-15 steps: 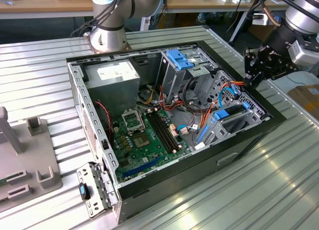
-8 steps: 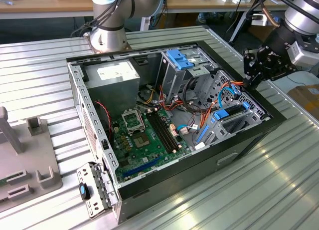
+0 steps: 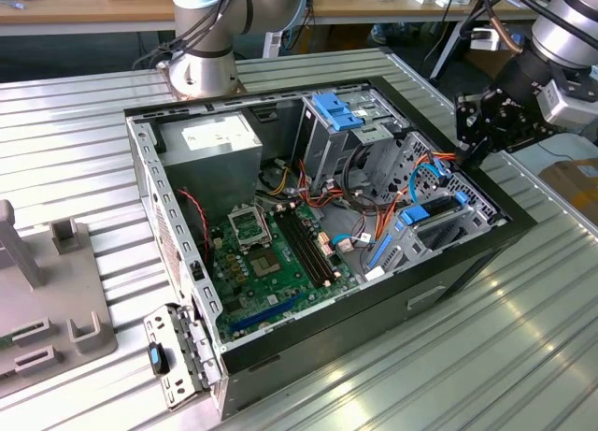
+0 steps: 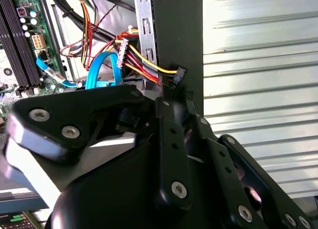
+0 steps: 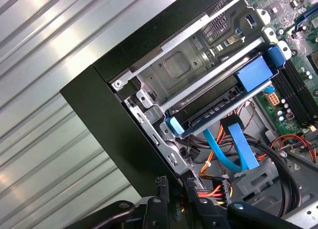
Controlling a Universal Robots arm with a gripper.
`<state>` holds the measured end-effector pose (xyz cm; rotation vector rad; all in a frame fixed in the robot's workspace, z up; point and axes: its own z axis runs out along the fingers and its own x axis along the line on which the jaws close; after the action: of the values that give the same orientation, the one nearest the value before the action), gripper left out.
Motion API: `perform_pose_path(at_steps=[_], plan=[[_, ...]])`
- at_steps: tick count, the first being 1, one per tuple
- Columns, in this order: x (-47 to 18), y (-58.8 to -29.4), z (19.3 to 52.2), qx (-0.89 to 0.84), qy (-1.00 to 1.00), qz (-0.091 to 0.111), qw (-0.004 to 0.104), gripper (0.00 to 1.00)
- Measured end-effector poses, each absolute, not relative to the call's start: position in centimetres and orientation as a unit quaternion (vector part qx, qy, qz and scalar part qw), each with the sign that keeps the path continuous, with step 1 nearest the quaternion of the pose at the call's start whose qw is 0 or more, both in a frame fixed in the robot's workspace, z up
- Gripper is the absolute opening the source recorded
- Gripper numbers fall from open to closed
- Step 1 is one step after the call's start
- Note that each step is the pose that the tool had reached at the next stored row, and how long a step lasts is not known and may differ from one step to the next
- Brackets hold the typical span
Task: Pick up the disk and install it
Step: 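Insert the first disk wire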
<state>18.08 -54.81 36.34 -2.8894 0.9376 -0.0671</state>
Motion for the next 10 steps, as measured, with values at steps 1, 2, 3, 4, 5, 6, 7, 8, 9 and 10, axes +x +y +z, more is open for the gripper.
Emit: perform_pose_path(at_steps=[1,2,3,4,5,6,7,8,9,10], plan=[[18.08,-54.81,36.33,-0.950,0.308,-0.022,0.051,0.20],[18.08,-54.81,36.33,-0.950,0.308,-0.022,0.052,0.20],[18.07,-54.81,36.32,-0.950,0.308,-0.022,0.052,0.20],[18.02,-54.81,36.33,-0.950,0.308,-0.022,0.052,0.20],[17.96,-54.79,36.36,-0.950,0.308,-0.023,0.052,0.20],[17.88,-54.79,36.42,-0.950,0.308,-0.023,0.052,0.20],[17.88,-54.79,36.41,-0.950,0.308,-0.024,0.052,0.20],[17.88,-54.79,36.41,-0.950,0.308,-0.024,0.052,0.20],[17.88,-54.78,36.42,-0.950,0.308,-0.024,0.052,0.20],[17.87,-54.78,36.42,-0.950,0.308,-0.024,0.052,0.20]])
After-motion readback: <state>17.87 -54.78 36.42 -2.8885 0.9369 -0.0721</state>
